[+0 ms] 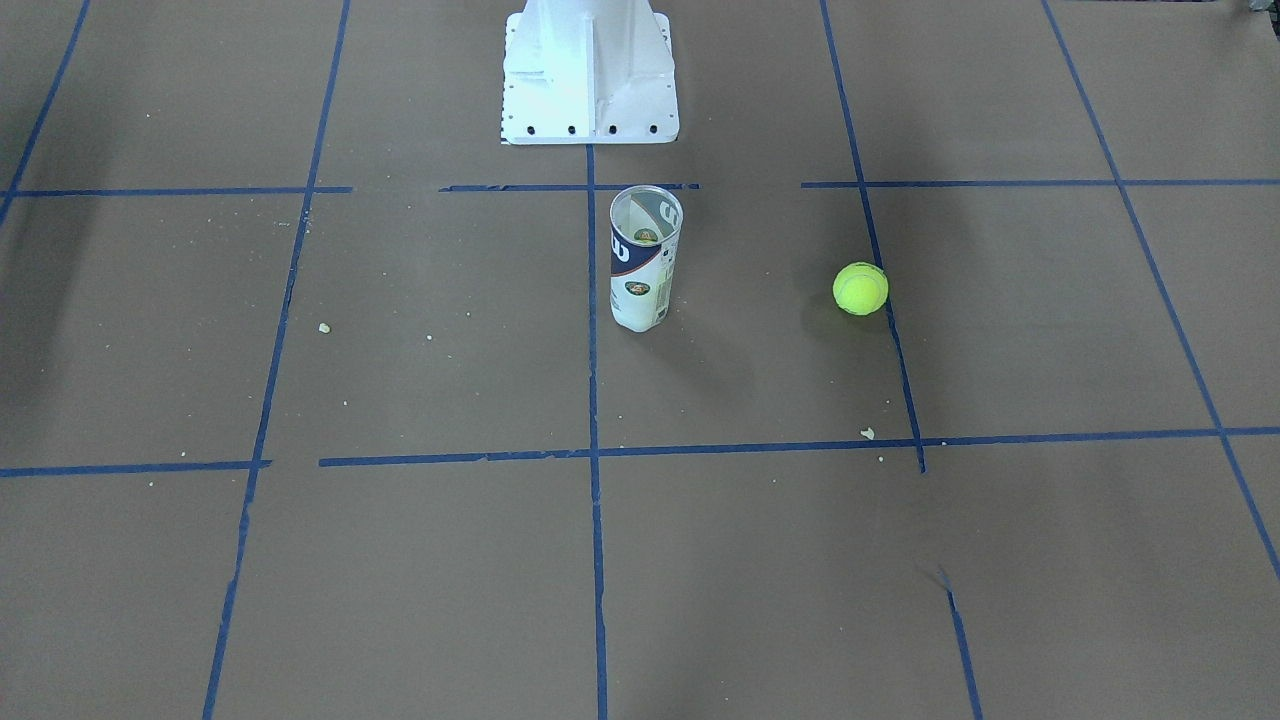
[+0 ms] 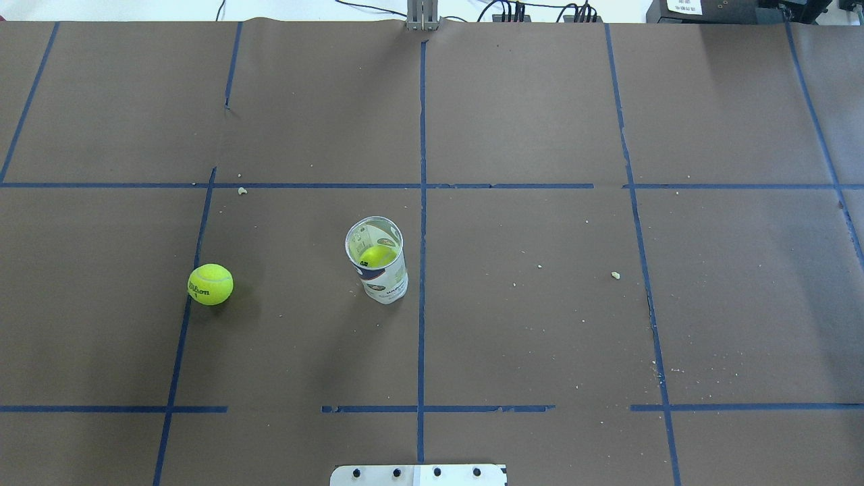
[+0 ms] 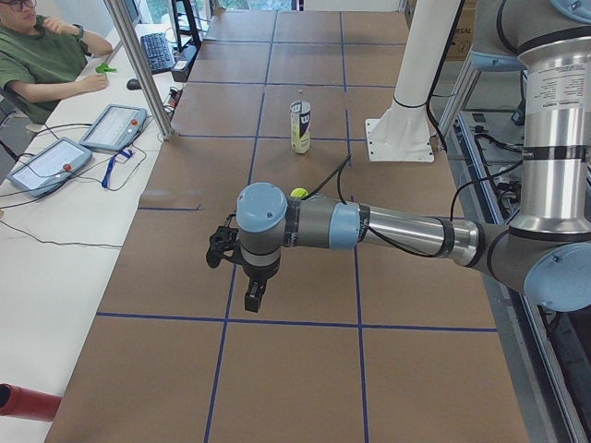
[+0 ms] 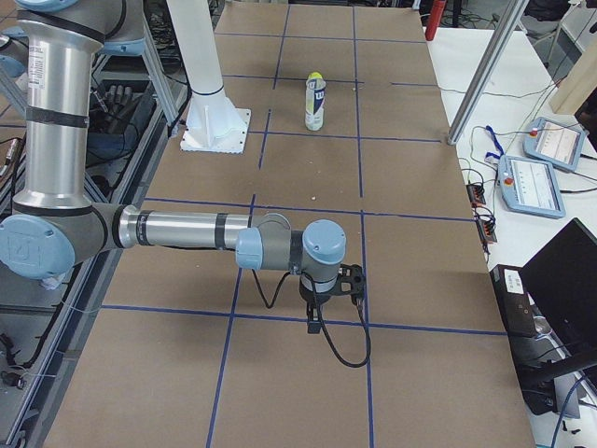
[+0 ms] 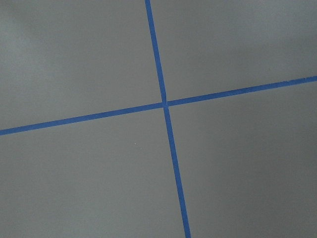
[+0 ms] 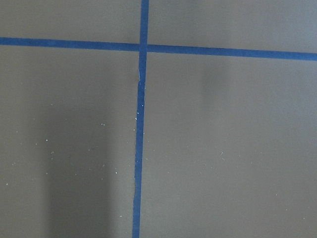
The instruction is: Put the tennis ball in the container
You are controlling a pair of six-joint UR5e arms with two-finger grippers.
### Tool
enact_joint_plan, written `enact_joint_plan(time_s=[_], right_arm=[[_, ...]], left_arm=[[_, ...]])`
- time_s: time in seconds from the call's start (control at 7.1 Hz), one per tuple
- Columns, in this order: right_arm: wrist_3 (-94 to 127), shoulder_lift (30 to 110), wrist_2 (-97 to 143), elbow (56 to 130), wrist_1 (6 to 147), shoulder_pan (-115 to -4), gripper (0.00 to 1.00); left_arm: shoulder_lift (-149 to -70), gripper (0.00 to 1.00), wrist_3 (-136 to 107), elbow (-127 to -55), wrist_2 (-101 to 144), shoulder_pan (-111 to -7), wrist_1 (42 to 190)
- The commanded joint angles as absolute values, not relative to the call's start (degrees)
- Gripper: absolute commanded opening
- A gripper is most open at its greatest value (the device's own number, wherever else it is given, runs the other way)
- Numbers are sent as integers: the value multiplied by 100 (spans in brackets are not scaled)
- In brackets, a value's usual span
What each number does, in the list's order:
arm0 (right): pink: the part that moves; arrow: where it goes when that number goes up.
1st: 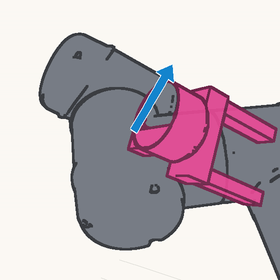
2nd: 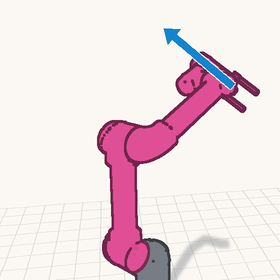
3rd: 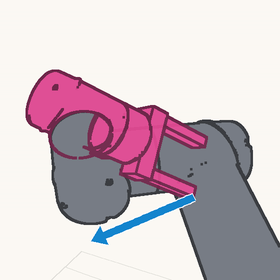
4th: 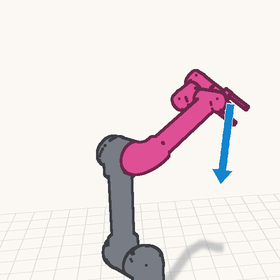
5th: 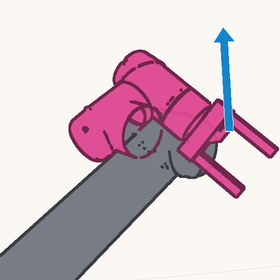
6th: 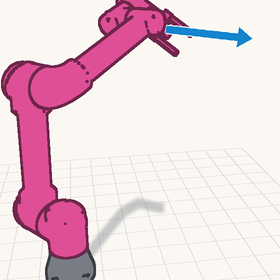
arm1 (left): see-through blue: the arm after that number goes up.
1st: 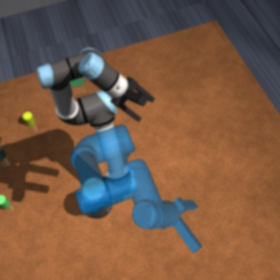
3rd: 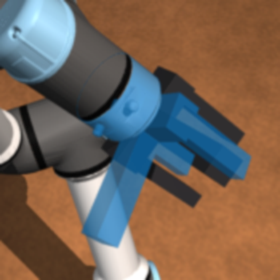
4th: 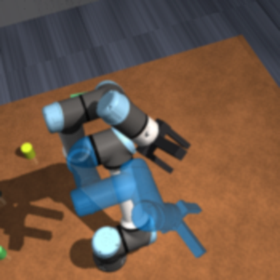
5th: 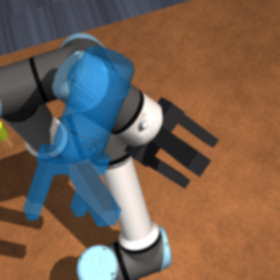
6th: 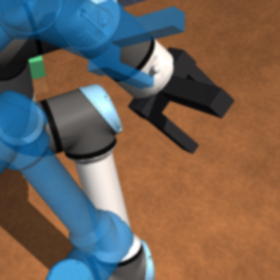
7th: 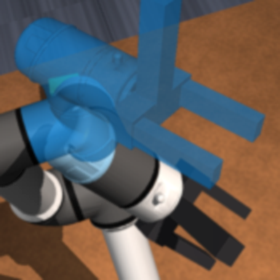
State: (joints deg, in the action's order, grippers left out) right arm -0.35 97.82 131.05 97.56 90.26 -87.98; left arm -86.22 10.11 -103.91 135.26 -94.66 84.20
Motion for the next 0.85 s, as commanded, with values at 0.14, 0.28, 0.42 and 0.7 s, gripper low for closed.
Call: enact_joint_plan(time_s=[0.14, 0.28, 0.42, 0.7], right_arm=[[-35, 9782, 13104, 9756, 9026, -8798, 100], [-35, 9774, 13104, 9756, 9026, -8798, 100], [-35, 9782, 13104, 9756, 9026, -8798, 100], [-35, 9782, 13104, 9756, 9026, -8798, 100]], left_arm=[[-8640, 100, 1011, -10423, 13518, -9466, 8402], [-8744, 100, 967, -10380, 13448, -9448, 8420], [-8850, 100, 949, -10380, 13378, -9440, 8472], [-9000, 100, 975, -10267, 13403, -9448, 8736]])
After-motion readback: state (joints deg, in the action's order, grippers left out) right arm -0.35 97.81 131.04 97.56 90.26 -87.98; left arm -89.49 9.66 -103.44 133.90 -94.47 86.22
